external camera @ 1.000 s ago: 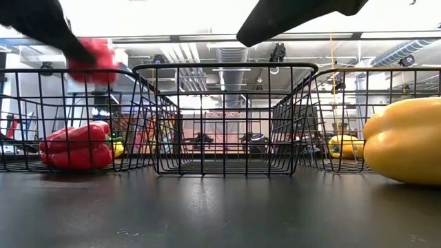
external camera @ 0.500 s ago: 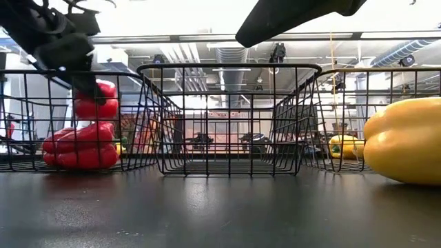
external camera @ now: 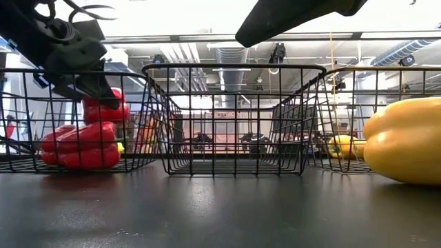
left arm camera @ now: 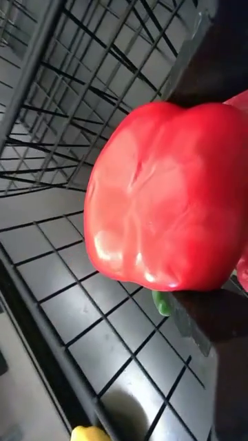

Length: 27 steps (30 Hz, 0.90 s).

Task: Sort produce into baskets
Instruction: Put the red bell pepper into the left black wire basket, then put the bottom yellow bell pepper into the gold wire basket

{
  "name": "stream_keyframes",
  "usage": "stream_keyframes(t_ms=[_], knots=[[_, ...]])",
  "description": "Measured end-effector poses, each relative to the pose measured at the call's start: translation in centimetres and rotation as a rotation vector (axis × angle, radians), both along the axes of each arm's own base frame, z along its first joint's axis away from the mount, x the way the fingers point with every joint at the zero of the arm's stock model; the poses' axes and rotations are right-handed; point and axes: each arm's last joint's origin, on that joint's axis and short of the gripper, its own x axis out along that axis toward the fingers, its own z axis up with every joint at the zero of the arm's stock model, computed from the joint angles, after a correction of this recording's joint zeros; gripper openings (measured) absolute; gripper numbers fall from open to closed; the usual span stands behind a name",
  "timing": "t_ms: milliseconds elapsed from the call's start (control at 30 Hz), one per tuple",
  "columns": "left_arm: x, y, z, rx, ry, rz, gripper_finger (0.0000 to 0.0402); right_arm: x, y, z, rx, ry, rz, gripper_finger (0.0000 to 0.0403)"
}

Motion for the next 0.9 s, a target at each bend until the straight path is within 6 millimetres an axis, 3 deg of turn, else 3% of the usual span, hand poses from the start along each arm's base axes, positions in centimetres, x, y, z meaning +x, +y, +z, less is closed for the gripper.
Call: stream_keyframes(t_ms=[200, 433, 567, 733, 900], knots=[[-0.3, 0.1, 0.8, 0.026, 0.071, -0.008, 0.0395, 0.0, 0.0, 0.0, 0.001, 0.000, -0.002, 0.0398], [-0.3, 0.1, 2.5, 0.062, 0.125, -0.032, 0.0398, 0.1, -0.2, 0.0, 0.018, 0.002, -0.016, 0.0398], [-0.2, -0.3, 4.4, 0.069, 0.078, -0.068, 0.0398, -0.1, -0.9, 1.0, 0.017, 0.043, 0.004, 0.0398], [-0.4, -2.3, 8.0, 0.059, -0.054, -0.174, 0.0398, -1.9, -2.8, 4.5, 0.014, 0.116, -0.079, 0.0398], [-1.8, -6.0, 10.3, 0.078, -0.216, -0.317, 0.0398, -4.9, -3.9, 4.1, 0.110, 0.350, -0.372, 0.0398]])
